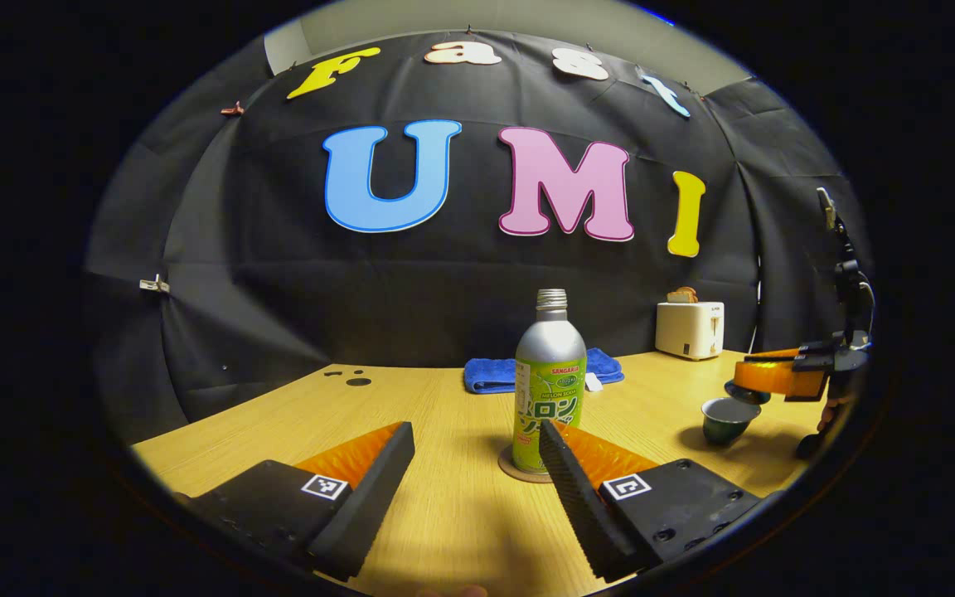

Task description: Open the teacup lid with one hand, grasp the water bottle and pour water into the teacup with the other hand; after pouring, place the water bottle on the coaster and then close the teacup lid.

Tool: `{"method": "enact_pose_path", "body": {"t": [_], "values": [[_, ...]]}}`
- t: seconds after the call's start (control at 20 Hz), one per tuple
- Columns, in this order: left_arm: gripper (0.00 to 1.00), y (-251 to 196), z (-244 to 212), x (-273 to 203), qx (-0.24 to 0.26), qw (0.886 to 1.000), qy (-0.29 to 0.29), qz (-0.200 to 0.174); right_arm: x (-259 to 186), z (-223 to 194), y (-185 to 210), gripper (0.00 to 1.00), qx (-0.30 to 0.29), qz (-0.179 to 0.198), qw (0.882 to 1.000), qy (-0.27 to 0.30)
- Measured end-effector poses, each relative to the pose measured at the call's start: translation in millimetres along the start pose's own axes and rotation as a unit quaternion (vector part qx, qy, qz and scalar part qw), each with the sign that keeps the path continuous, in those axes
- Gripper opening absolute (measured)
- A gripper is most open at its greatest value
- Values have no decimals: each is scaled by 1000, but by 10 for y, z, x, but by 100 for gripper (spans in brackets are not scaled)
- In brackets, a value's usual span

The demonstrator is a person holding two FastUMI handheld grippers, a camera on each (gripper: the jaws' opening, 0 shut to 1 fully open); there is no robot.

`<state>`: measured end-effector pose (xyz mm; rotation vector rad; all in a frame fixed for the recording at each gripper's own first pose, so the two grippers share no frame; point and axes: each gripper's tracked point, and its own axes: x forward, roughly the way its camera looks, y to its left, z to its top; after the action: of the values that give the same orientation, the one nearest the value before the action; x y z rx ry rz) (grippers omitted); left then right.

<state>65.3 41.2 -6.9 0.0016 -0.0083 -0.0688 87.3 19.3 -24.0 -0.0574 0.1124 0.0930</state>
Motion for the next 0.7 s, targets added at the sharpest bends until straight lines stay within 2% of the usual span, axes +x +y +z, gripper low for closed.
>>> {"method": "enact_pose_path", "body": {"t": [0.1, 0.15, 0.3, 0.35, 0.4, 0.6, 0.65, 0.7], "values": [[96, -4, -2, 9, 0, 1000, 1, -4, 26, 23, 77, 28, 7, 7, 1000, 0], [96, -3, -13, 3, 0, 1000, 1, -5, 34, 38, 74, 33, 3, 4, 1000, -1], [96, 62, 8, -57, 0, 1000, 1, -5, 81, -33, 91, 24, -10, 3, 1000, 15], [96, 62, 7, -50, 0, 1000, 1, -5, 90, -51, 87, 29, -11, 2, 1000, 21], [96, 62, 13, -54, -1, 1000, 0, -5, 102, -60, 96, 26, -12, 2, 1000, 25], [96, 43, 14, -29, 0, 1000, 1, -5, 140, -82, 92, 29, -14, -1, 999, 34], [96, 38, 11, -24, 0, 1000, 1, -5, 144, -98, 87, 25, -14, -1, 999, 37], [96, 37, 14, -27, 0, 1000, 1, -5, 152, -105, 77, 35, -13, -3, 999, 40]]}}
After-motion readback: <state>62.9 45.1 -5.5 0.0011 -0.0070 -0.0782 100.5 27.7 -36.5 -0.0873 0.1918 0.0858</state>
